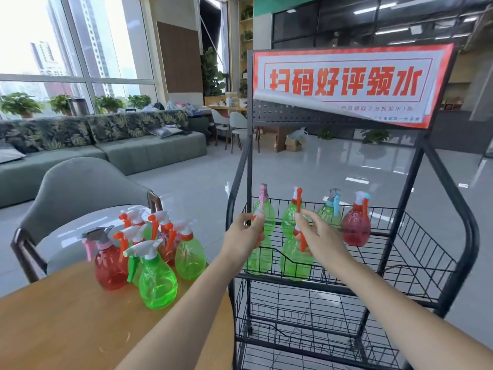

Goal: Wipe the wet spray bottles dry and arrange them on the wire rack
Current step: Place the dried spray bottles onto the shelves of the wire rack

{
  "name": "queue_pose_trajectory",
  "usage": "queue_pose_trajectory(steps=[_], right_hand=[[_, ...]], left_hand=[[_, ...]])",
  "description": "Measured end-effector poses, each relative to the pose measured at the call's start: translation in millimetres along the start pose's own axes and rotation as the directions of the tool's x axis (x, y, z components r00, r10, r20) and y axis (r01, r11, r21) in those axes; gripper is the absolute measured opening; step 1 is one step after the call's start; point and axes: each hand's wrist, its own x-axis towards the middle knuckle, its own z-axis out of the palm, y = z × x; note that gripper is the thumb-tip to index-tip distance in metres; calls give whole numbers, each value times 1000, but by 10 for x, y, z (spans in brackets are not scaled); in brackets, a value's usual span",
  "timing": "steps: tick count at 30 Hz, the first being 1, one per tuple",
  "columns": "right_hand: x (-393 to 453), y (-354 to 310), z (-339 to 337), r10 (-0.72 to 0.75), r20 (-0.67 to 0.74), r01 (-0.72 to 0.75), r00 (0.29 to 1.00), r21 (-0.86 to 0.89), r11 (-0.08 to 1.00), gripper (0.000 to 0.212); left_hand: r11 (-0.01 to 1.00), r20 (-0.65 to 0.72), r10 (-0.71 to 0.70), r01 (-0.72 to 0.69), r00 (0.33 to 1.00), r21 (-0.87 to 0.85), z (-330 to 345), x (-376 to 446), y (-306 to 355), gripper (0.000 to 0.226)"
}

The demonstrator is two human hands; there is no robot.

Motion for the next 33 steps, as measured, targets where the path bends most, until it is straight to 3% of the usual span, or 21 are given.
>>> queue_pose_trajectory(steps=[4,7,11,14,20,24,28,30,33], right_hand=[[-96,-57,-97,26,9,-26,1000,-67,997,75],[-184,-117,-201,26,-50,-36,998,-225,974,84],[-373,-274,-207,-178,-195,73,964,-451,889,80],[-534,-532,9,-256,-153,170,955,-426,889,65],[-501,-948,788,-253,85,266,964,-274,924,48],[-353,-1225,1368,-240,221,285,945,-203,937,52],[-82,-1387,1837,-193,234,235,953,-169,957,61],[67,-1417,2004,-147,217,185,965,-167,968,68],[250,-1448,2184,-84,221,123,972,-171,978,75]], left_hand=[[993,-12,14,-13,1000,118,-28,-65,4,54],[945,-8,51,-46,999,323,-83,-206,62,64],[853,53,144,-151,988,500,-216,-517,91,79],[836,14,196,-175,980,520,-424,-731,111,78],[877,-321,302,-129,898,463,-1167,-1000,128,42],[873,-454,337,-93,825,479,-1634,-1062,46,28],[806,-495,401,-40,771,591,-1894,-981,-73,29],[794,-495,367,13,788,608,-1979,-887,-139,34],[806,-444,236,81,864,587,-2061,-779,-185,40]])
